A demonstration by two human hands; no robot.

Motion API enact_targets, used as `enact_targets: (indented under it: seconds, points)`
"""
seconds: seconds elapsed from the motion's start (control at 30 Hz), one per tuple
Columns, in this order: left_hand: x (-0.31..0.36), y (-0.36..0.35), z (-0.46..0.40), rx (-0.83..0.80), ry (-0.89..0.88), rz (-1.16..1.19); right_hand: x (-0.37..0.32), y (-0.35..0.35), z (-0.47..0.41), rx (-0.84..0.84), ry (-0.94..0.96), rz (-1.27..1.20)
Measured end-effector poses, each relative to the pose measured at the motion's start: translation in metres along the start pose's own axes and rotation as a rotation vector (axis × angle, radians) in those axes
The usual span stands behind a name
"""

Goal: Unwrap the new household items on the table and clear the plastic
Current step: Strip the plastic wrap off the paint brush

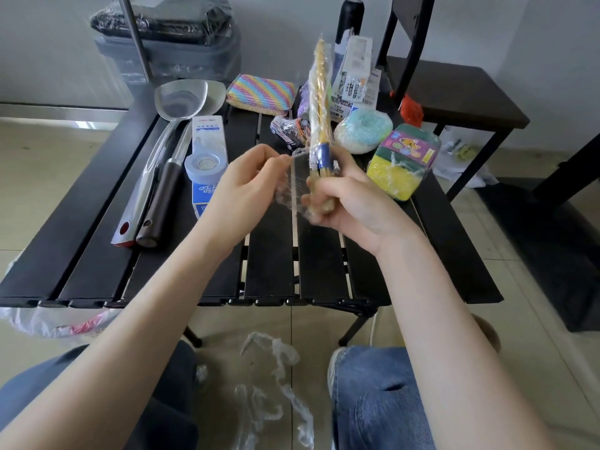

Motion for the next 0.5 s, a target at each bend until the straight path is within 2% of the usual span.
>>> enact_targets:
  seconds: [0.1, 0.17, 0.27, 0.33, 0.4, 0.5]
  points:
    - [0.008, -0.001, 0.002, 0.043, -0.104, -0.076, 0.003, -0.005, -0.002, 0.007, -0.003, -0.012]
    - [0.011, 0.007, 0.002, 0.128, -0.152, -0.083, 0.004, -0.006, -0.001, 0.021, -0.01, 0.021]
    - [0.01, 0.027, 0.005, 0.299, -0.162, -0.028, 0.002, -0.008, 0.0, 0.03, 0.017, 0.067]
    - [0.007, 0.032, 0.008, 0.354, -0.138, 0.038, 0.0, -0.01, 0.0, 0.023, 0.038, 0.052]
    - [0.001, 0.031, 0.01, 0.343, -0.088, 0.198, -0.002, -0.009, -0.001, 0.025, 0.045, 0.025]
    - [-0.007, 0.019, 0.005, 0.226, 0.025, 0.399, -0.006, -0.004, -0.001, 0.059, 0.088, 0.09]
Point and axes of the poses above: each hand's wrist, its own z-axis away from the middle knuckle, its own y-axis out of the back of the hand, x = y × z, the point moved 10 cm from there along -z, towards the middle knuckle, and after that the axes turned 14 degrees about -z, right-handed, at the moved point
